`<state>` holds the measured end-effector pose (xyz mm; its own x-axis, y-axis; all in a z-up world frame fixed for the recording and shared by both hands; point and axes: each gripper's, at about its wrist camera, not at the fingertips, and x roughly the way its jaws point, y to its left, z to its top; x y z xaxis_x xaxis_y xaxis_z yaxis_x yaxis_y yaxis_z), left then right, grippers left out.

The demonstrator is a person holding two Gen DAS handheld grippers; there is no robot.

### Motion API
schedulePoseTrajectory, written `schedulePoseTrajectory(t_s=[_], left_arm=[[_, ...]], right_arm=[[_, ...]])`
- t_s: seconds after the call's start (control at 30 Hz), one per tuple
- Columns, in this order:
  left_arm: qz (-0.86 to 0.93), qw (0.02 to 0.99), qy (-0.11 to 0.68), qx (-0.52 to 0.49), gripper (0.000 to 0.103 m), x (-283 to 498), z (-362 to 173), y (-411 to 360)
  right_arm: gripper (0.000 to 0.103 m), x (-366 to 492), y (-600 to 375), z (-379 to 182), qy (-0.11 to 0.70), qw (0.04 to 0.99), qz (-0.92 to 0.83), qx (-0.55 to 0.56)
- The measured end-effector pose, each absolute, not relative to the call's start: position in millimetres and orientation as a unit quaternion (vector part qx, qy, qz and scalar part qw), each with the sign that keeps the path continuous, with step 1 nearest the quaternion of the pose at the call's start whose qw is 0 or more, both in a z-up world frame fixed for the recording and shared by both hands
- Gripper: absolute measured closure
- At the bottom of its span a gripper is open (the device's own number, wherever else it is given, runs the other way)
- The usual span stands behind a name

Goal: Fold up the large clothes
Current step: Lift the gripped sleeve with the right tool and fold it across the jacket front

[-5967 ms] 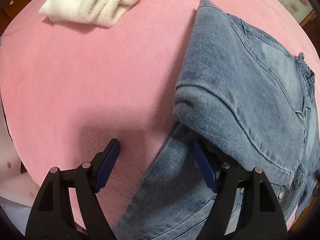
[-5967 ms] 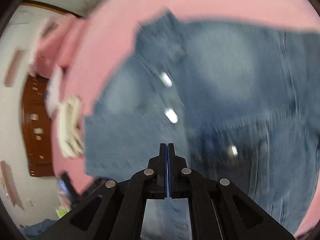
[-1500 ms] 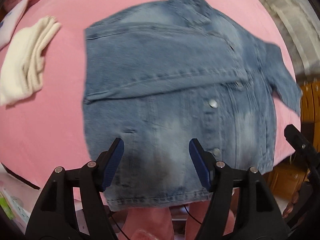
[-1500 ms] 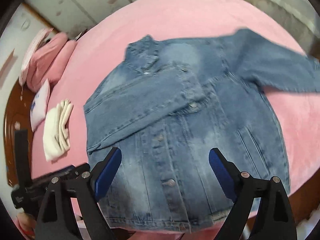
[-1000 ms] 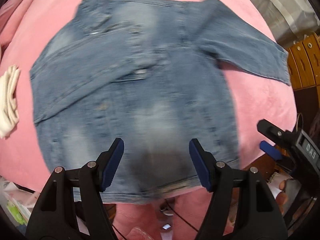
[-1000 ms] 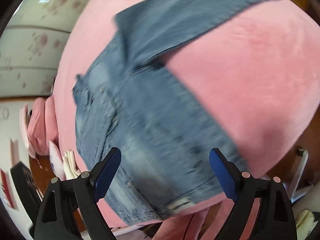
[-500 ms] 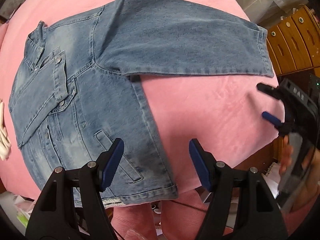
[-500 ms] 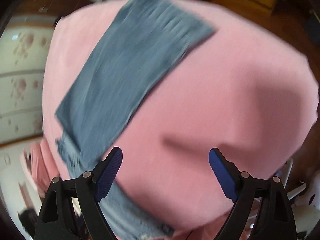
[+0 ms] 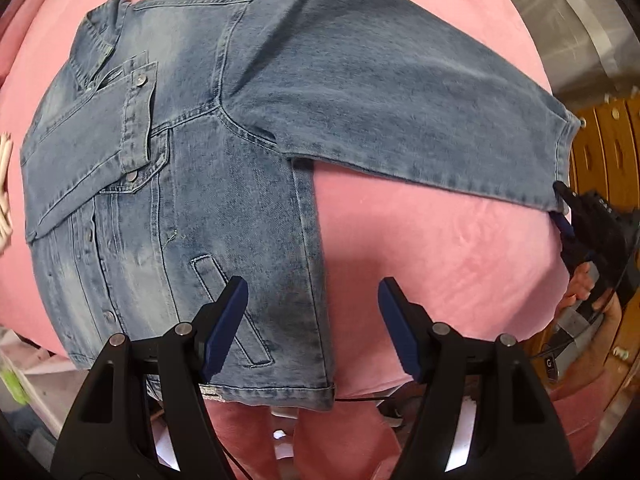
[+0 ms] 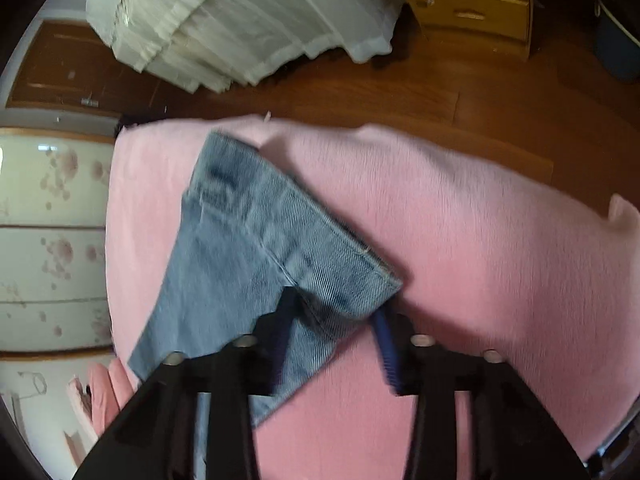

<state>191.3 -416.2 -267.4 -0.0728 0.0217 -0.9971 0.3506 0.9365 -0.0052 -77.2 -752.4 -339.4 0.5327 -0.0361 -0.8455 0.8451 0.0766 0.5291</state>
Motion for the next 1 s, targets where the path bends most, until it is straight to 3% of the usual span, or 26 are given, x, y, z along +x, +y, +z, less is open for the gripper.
schedulePoseTrajectory(t_s=[0.07, 0.13, 0.2, 0.57, 1.0], left_arm=[[-0.121, 0.671, 0.72, 0.13, 0.038, 194, -265, -417], [-0.121, 0.674, 0.717, 0.128, 0.038, 195, -262, -417], [-0.123, 0.679, 0.713, 0.125, 0.038, 197, -257, -416], [-0.139, 0.7, 0.694, 0.099, 0.038, 200, -240, -366], [-0.089, 0.749, 0.653, 0.068, 0.038, 227, -211, -153]], right_arm=[[0.072, -86, -759, -341, 0.316, 0.639, -0.342, 0.612], [0.085, -93, -758, -340, 0.297, 0.633, -0.344, 0.626], [0.089, -100, -754, -331, 0.272, 0.64, -0.345, 0.631], [0.091, -86, -697, -224, 0.205, 0.729, -0.327, 0.566], [0.091, 56, -515, -49, 0.133, 0.869, -0.24, 0.413]])
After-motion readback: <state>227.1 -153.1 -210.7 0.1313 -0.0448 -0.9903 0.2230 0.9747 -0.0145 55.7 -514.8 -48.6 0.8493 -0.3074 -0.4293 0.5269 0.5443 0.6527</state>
